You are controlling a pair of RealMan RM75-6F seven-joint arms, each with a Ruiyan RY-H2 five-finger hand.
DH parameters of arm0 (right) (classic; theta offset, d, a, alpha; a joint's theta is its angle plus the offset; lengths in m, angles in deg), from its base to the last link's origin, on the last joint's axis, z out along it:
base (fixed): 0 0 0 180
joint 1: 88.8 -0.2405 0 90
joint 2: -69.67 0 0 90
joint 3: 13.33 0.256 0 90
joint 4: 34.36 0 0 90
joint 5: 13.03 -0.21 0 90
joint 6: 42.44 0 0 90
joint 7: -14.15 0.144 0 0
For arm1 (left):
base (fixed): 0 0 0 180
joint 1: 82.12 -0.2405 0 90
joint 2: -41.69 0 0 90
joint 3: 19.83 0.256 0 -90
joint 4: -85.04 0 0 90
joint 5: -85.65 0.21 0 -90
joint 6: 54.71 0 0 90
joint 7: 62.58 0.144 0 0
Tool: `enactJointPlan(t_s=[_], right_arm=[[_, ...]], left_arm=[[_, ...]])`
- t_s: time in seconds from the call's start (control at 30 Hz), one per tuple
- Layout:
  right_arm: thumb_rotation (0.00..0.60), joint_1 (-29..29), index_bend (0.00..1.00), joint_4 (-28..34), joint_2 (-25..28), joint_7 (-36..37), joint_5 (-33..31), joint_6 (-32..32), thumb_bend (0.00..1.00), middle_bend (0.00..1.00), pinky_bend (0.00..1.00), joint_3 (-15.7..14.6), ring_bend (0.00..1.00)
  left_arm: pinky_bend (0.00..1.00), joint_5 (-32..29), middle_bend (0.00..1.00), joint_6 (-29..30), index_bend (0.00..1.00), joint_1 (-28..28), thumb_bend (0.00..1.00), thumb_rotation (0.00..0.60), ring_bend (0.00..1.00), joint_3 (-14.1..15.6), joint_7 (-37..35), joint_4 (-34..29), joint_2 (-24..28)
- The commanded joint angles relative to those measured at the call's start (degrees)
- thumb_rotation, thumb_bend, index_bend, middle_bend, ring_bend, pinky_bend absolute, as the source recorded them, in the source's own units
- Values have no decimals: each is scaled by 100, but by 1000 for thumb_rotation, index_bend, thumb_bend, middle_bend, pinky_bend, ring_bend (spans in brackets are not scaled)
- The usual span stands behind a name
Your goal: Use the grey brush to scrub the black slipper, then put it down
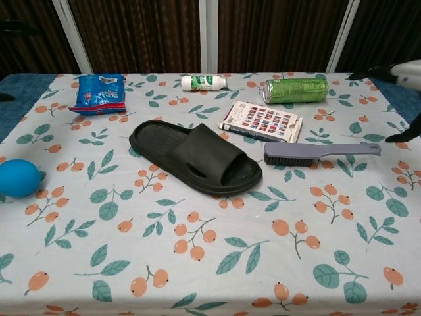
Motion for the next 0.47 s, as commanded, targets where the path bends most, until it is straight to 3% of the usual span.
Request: enactJointPlan(t_s=[0.03, 0.23, 0.47], right_arm=[[600, 807, 0, 505, 604, 268, 194, 1131, 160, 108, 117, -66, 44], [600, 1901, 0, 764, 878, 524, 410, 2453, 176, 11, 42, -370, 0], [600, 2618, 0, 817, 771, 918, 838, 3299, 176, 0, 0, -562, 0]], left_arm=[[177, -311, 132, 811, 114, -723, 239, 600, 81, 117, 261, -136, 121], [176, -405, 132, 1820, 115, -1597, 228, 600, 81, 291, 705, -229, 27], [166, 32, 132, 2628, 115, -2164, 224, 600, 81, 459, 1116, -630, -57]])
